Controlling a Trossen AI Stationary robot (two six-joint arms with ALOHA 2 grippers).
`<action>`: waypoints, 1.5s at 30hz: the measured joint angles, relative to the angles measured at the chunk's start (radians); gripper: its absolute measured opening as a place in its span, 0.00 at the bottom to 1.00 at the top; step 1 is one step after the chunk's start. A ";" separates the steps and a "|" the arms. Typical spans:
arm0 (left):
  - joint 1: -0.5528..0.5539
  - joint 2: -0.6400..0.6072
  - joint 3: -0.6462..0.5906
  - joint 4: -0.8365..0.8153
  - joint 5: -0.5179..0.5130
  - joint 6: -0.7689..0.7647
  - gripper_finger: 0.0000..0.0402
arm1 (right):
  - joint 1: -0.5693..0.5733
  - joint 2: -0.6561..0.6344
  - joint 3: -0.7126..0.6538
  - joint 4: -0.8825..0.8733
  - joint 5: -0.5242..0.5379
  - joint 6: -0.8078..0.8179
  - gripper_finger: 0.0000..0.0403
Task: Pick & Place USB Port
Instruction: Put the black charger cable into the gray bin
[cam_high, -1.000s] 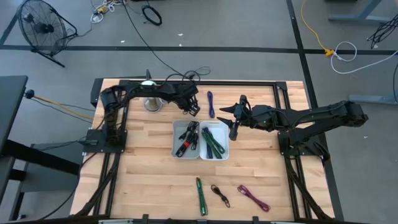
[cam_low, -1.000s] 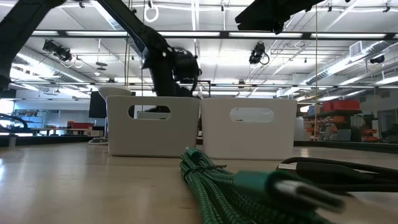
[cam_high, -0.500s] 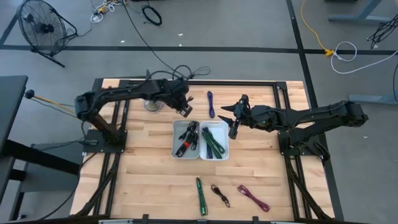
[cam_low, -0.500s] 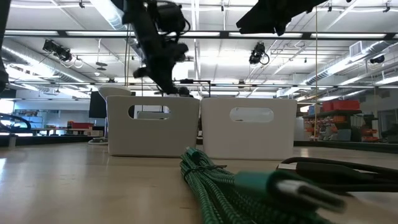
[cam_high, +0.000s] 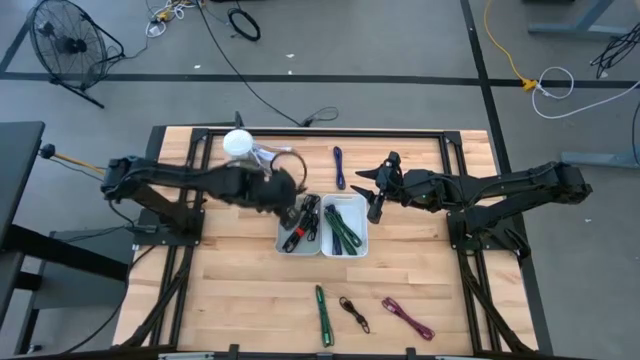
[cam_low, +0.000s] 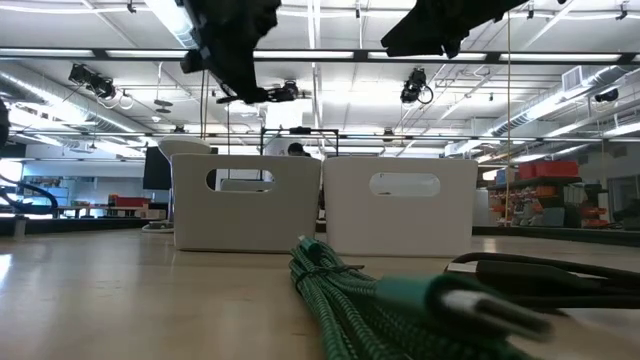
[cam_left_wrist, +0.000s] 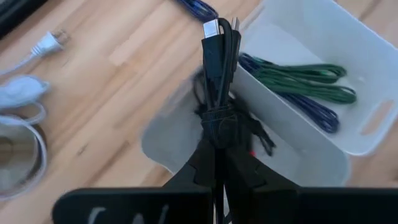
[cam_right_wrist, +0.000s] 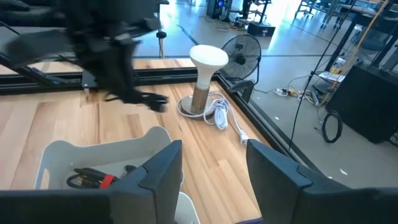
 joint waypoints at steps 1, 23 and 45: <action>-0.032 0.000 0.000 -0.002 -0.023 -0.025 0.03 | 0.000 0.000 0.000 0.000 0.000 0.000 0.45; -0.393 0.001 -0.392 0.396 -0.514 -0.726 0.03 | 0.000 0.000 0.000 0.001 0.000 -0.001 0.45; -0.332 0.004 -0.556 0.714 -0.459 -0.667 0.24 | 0.000 0.000 0.000 0.003 0.000 0.000 0.45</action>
